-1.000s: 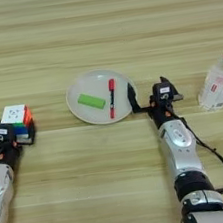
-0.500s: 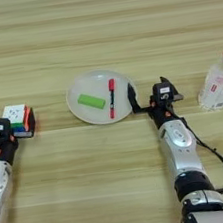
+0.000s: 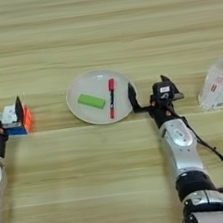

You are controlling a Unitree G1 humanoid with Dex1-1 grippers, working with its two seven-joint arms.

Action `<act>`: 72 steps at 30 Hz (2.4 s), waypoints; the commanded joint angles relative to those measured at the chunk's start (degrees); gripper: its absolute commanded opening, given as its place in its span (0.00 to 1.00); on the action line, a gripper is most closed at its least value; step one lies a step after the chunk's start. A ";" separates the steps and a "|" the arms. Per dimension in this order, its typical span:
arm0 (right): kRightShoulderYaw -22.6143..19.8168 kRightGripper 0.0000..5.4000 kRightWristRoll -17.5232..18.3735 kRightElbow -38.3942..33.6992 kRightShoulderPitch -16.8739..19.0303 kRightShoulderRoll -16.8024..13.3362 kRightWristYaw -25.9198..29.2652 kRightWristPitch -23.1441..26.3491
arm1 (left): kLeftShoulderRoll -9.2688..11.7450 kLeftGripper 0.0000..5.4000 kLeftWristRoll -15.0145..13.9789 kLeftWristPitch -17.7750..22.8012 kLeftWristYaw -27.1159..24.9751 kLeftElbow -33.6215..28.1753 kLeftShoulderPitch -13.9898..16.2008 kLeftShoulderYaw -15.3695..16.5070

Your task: Move the objects on the table

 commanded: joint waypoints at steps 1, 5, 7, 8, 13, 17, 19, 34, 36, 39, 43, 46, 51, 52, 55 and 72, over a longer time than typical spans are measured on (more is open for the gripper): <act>1.74 1.00 -2.29 -6.97 1.74 -0.79 -0.64 2.12 | -0.52 1.00 0.66 -0.99 1.38 -0.96 -0.42 0.44; 3.03 1.00 -2.09 -13.06 3.05 -0.77 0.61 7.56 | -0.69 1.00 0.84 -1.14 2.24 -1.19 -0.36 0.50; 3.50 1.00 -1.38 -15.99 3.50 -0.72 1.44 10.56 | -0.82 1.00 0.94 -1.14 2.45 -1.40 -0.31 0.42; 3.77 1.00 -1.13 -17.28 3.64 -0.79 1.83 12.00 | -0.89 1.00 1.00 -1.15 2.54 -1.47 -0.30 0.39; 5.58 1.00 -1.39 -22.33 2.70 -1.34 3.84 20.60 | -1.23 1.00 1.10 -1.15 2.88 -1.64 -0.26 0.25; 6.92 1.00 -2.15 -23.10 0.58 -1.94 4.86 25.81 | -1.47 1.00 1.39 -1.17 3.14 -1.92 -0.17 0.10; 7.84 1.00 -2.80 -23.01 -0.56 -2.26 5.36 28.03 | -1.55 1.00 1.55 -1.19 3.33 -2.13 -0.09 -0.01; 12.16 1.00 -6.46 -20.11 -6.63 -2.80 6.47 38.79 | -2.19 1.00 2.22 -0.71 3.87 -3.70 0.81 -0.07; 12.21 1.00 -6.29 -19.47 -6.99 -2.74 6.87 39.94 | -2.26 1.00 2.29 -0.69 3.89 -3.95 0.97 -0.09; 12.61 1.00 -6.62 -18.55 -7.45 -2.86 7.19 40.85 | -2.39 1.00 2.31 -0.52 3.86 -4.68 1.26 -0.17; 12.80 1.00 -6.49 -16.38 -7.78 -2.80 7.90 41.99 | -2.66 1.00 2.39 -0.41 3.93 -5.31 1.49 -0.31; 13.50 1.00 -7.04 -15.27 -7.50 -2.79 8.14 42.41 | -2.85 1.00 2.51 -0.29 4.08 -5.55 1.58 -0.40; 14.50 1.00 -6.99 -16.99 -6.35 -2.84 9.46 43.47 | -3.09 1.00 2.69 -0.07 4.26 -5.82 1.70 -0.51; 14.60 1.00 -7.00 -17.37 -6.16 -2.91 9.60 43.69 | -3.14 1.00 2.74 -0.05 4.30 -5.84 1.70 -0.53; 14.92 1.00 -6.96 -18.63 -5.49 -3.17 10.10 44.26 | -3.22 1.00 2.76 -0.04 4.35 -5.78 1.64 -0.48; 15.58 1.00 -7.62 -11.39 -6.60 -4.08 11.04 45.32 | -4.09 1.00 3.32 0.41 4.83 -6.96 2.04 -0.88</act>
